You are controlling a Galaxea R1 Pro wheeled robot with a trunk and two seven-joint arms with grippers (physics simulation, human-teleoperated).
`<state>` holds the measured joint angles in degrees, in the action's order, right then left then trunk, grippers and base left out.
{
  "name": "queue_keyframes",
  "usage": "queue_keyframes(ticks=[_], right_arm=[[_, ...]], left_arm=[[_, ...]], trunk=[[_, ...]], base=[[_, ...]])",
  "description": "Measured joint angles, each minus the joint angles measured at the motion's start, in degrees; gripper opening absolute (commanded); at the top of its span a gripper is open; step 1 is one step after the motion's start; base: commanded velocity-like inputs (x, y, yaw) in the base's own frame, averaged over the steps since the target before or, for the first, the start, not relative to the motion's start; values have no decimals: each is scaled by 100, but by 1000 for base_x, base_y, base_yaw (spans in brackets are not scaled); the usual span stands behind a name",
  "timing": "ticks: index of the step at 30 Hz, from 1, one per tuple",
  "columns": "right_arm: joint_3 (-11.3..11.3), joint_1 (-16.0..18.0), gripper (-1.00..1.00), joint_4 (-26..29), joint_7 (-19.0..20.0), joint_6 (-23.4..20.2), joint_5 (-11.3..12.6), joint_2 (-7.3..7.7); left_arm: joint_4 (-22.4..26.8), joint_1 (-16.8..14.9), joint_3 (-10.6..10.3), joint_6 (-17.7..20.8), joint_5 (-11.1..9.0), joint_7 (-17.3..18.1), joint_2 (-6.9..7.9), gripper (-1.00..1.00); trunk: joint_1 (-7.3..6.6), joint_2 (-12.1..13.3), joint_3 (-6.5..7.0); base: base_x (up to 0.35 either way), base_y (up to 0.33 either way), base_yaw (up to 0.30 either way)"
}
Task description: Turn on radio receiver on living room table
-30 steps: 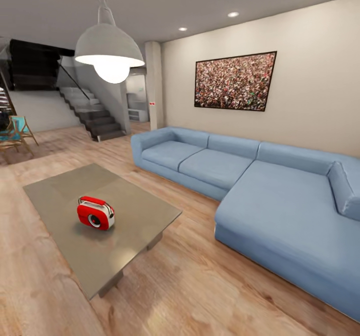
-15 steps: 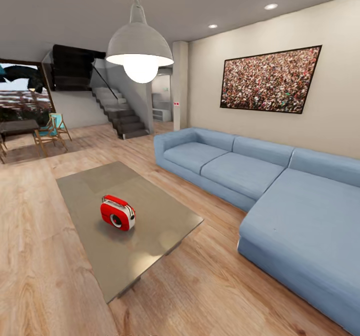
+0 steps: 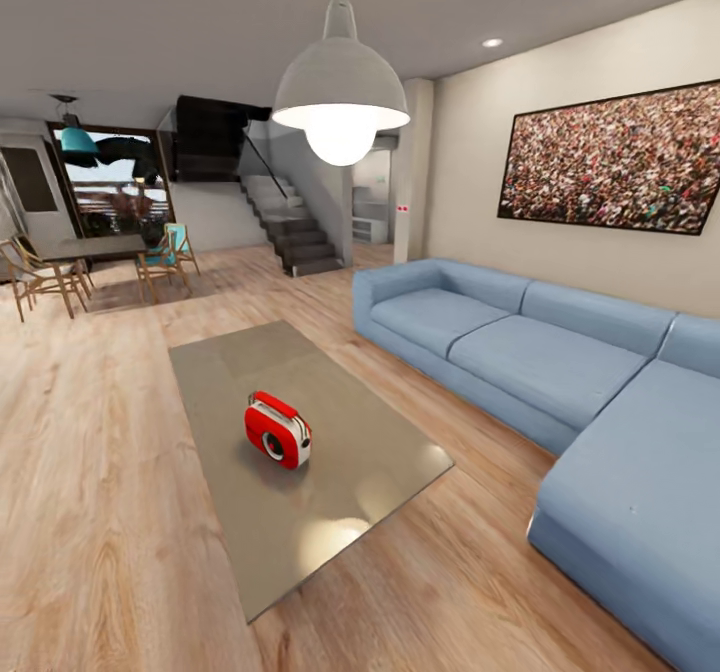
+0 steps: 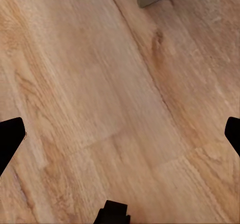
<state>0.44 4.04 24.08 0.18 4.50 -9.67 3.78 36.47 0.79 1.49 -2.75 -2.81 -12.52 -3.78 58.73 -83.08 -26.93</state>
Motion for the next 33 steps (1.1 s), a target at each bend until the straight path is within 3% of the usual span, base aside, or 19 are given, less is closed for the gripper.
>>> queue_keyframes(ticks=[6, 8, 12, 14, 16, 33], right_arm=[[0, 0, 100, 0, 0, 0, 0, 0], [0, 0, 100, 0, 0, -1, 0, 0], [0, 0, 100, 0, 0, 0, 0, 0], [0, 0, 100, 0, 0, -1, 0, 0], [0, 0, 100, 0, 0, 0, 0, 0], [0, 0, 100, 0, 0, -1, 0, 0]], left_arm=[[19, 0, 11, 2, -3, -12, 30, 100], [32, 0, 80, 7, -38, -14, 162, 100], [51, 0, 481, 3, -63, -12, 328, 100], [58, 2, 897, -3, -68, -2, 411, 100], [61, 1, 1091, -5, -73, 2, 472, 100], [62, 0, 1195, -6, -79, 4, 512, 100]], trunk=[[0, 0, 0], [0, 0, 0], [0, 0, 0], [0, 0, 0], [0, 0, 0], [0, 0, 0]], base=[[328, 0, 298], [328, 0, 298], [328, 0, 298], [328, 0, 298], [328, 0, 298], [272, -28, 298]])
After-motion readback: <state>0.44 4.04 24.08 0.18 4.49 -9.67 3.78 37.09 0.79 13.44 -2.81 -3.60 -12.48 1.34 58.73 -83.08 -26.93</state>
